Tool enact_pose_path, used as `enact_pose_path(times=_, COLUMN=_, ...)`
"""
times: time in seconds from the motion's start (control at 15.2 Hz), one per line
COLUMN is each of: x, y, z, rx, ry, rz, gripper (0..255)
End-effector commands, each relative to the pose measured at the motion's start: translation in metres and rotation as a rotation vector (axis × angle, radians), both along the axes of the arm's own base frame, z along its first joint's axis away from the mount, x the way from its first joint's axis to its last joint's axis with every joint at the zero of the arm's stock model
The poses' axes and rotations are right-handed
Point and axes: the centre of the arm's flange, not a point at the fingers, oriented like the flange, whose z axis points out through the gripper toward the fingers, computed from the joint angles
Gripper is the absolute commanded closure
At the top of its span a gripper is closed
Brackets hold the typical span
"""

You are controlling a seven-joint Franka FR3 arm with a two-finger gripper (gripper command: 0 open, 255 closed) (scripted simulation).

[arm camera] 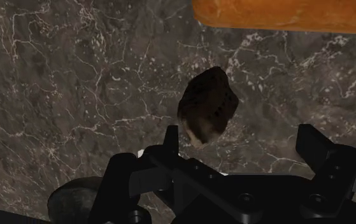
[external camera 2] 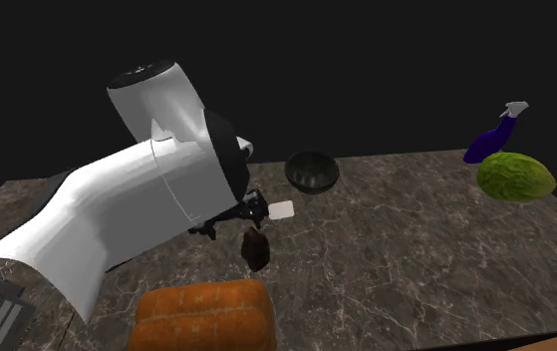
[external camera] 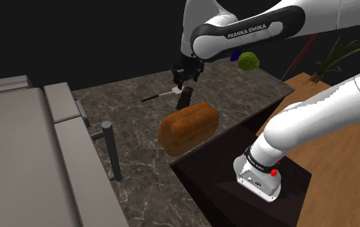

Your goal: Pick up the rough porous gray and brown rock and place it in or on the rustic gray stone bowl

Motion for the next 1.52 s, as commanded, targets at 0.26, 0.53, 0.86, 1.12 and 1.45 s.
enact_pose_path(times=0.26, x=0.026, y=-0.002, z=-0.041, rx=-0.039, ry=-0.023, rz=-0.028, gripper=0)
enact_pose_path(times=0.53, x=0.027, y=-0.006, z=-0.062, rx=-0.039, ry=-0.023, rz=-0.028, gripper=0)
enact_pose_path(times=0.86, x=0.028, y=-0.008, z=-0.07, rx=-0.039, ry=-0.023, rz=-0.028, gripper=0)
enact_pose_path(times=1.12, x=0.028, y=-0.008, z=-0.07, rx=-0.039, ry=-0.023, rz=-0.028, gripper=0)
enact_pose_path(times=1.45, x=0.028, y=-0.008, z=-0.07, rx=-0.039, ry=-0.023, rz=-0.028, gripper=255)
